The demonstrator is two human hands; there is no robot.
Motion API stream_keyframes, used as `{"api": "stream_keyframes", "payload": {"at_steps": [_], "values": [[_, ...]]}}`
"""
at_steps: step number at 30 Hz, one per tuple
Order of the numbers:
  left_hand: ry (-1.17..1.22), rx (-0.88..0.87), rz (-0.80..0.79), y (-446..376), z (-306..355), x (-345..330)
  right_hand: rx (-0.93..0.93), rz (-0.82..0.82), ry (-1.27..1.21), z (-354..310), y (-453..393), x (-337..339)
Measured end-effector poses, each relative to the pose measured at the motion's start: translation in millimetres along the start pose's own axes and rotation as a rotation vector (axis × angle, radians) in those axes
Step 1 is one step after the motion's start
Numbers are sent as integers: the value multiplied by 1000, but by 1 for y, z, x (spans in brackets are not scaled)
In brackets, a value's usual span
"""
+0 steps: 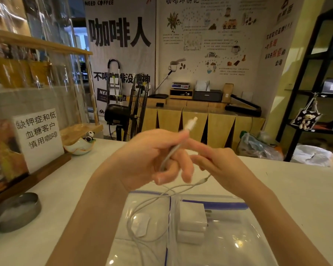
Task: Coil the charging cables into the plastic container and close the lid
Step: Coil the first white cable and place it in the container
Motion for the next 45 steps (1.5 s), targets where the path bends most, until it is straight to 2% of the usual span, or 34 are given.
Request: {"api": "stream_keyframes", "payload": {"at_steps": [2,5,8,11,13,15,17,21,24,26,29,32,35,37,40,45], "values": [[-180,143,26,-10,-16,-9,0,120,26,0,1,8],[-387,268,282,-28,-38,-1,25,302,-136,3,6,21],[-347,143,464,-35,-42,8,64,361,-233,1,9,26],[-347,-12,559,-34,-35,12,98,342,-290,-10,10,21],[-281,-20,607,-36,-33,18,110,317,-221,-17,11,16],[-114,28,666,-32,-34,29,131,308,-195,-23,12,13],[65,-49,645,-29,-34,38,152,270,-178,-30,12,8],[323,-258,536,-22,-26,43,195,85,-24,-51,13,-19],[483,-346,393,-17,-14,41,221,-58,-45,-58,13,-34],[481,-343,271,-13,-5,32,206,-143,-91,-52,10,-35],[390,-325,117,-12,2,16,198,-123,-66,-41,7,-26],[356,-299,-108,-13,5,-7,149,-144,-43,-23,6,-20],[208,-169,-229,-16,-4,-25,173,-37,-148,-9,4,-9],[68,-74,-190,-21,-14,-27,141,28,-216,-1,5,2],[-188,74,14,-28,-27,-15,64,83,-70,9,6,18],[-316,335,294,-36,-48,5,63,195,-101,10,8,28]]}}
Point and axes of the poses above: each hand's wrist, its own y-axis away from the middle knuckle, its own x-axis out of the back of the hand, z = x × y, the point moved 6 cm from there along -y, towards the middle knuckle, and after that the axes turned 5 degrees about -z, right-handed, at the moved point
